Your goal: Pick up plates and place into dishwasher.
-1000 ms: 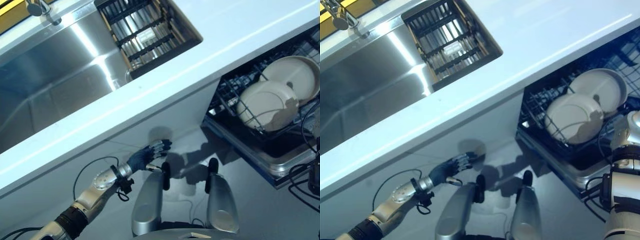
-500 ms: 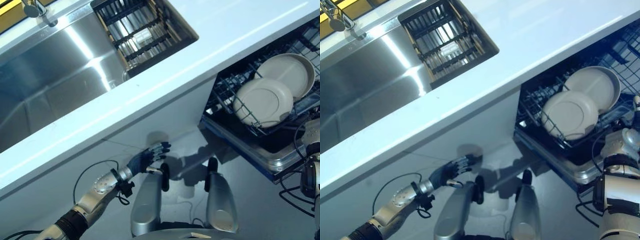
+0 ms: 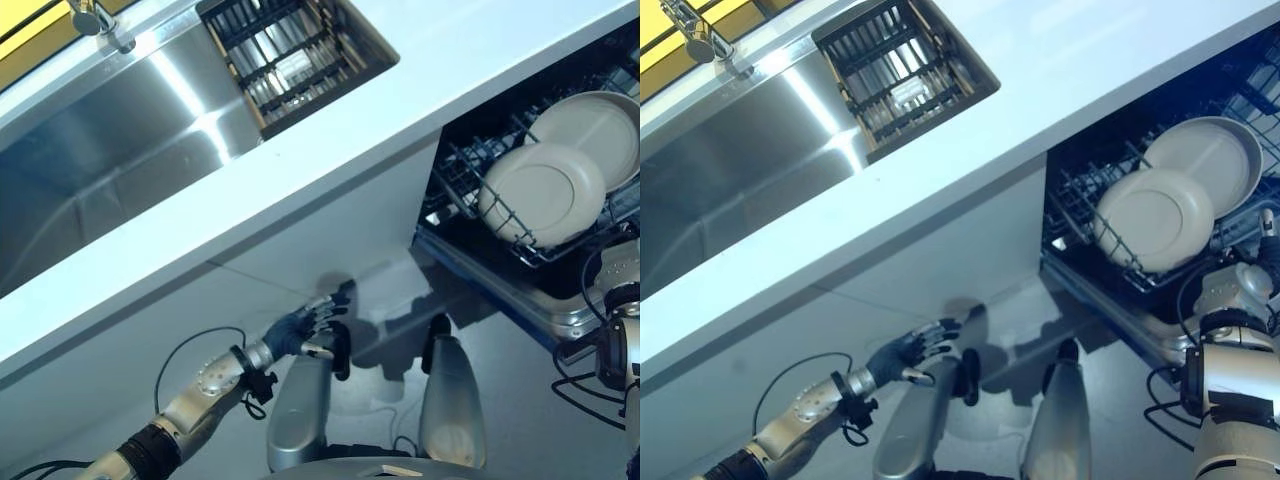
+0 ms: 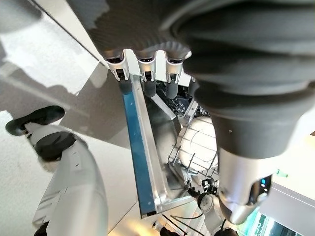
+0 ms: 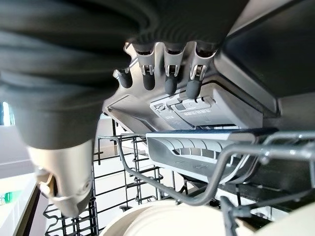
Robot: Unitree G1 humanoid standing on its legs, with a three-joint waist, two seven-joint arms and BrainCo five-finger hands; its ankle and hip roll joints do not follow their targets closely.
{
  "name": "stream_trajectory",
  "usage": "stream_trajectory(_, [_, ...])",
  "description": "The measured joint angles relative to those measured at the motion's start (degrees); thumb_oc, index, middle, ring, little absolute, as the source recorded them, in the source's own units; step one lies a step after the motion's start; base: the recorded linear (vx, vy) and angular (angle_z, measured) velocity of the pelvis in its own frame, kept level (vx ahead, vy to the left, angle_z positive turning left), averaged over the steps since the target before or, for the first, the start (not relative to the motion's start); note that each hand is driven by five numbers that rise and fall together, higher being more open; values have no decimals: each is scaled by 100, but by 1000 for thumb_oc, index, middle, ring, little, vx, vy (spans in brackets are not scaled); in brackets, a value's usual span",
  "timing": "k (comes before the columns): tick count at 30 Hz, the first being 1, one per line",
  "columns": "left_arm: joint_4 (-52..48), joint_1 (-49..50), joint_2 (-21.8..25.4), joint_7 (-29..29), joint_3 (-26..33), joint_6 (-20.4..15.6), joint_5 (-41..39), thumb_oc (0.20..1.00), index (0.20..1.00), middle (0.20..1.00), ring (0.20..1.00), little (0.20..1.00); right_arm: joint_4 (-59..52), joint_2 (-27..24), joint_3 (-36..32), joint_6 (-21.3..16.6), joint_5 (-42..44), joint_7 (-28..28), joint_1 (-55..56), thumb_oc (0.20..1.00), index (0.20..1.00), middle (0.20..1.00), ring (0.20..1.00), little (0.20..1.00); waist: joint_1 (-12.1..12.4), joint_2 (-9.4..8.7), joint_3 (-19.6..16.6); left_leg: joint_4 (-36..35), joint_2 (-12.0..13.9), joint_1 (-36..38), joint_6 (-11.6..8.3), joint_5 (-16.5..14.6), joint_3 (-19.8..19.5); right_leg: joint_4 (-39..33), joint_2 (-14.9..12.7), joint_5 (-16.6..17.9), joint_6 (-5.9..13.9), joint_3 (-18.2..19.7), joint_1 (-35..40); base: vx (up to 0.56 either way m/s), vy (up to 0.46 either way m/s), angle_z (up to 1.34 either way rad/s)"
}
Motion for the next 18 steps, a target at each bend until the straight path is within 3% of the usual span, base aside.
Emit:
stream_trajectory(7, [-9,31,-6,122,-85,0,1,1000,1000,1000,1000,1000,87,161,208,397,629,1238,-3,1000,1000,1000,1000,1000,-5,5,-3,-7,-64,-70,4,6,-52,106,-48,-11,-27,-2,-111,2,18,3])
stream_trajectory(11, [-17,50,-21,125,-84,6,-2,1000,1000,1000,1000,1000,225,148,209,458,1012,1542,-3,1000,1000,1000,1000,1000,-10,7,-5,-18,-63,-64,8,26,-53,116,-47,-17,-33,-8,-111,3,8,0])
stream_trajectory(18, [-172,40,-38,148,-84,54,-3,1000,1000,1000,1000,1000,388,97,192,466,1534,1551,-6,1000,1000,1000,1000,1000,55,8,-5,-57,-79,-58,-28,91,-96,244,-99,-130,-63,-88,-110,-7,-10,7])
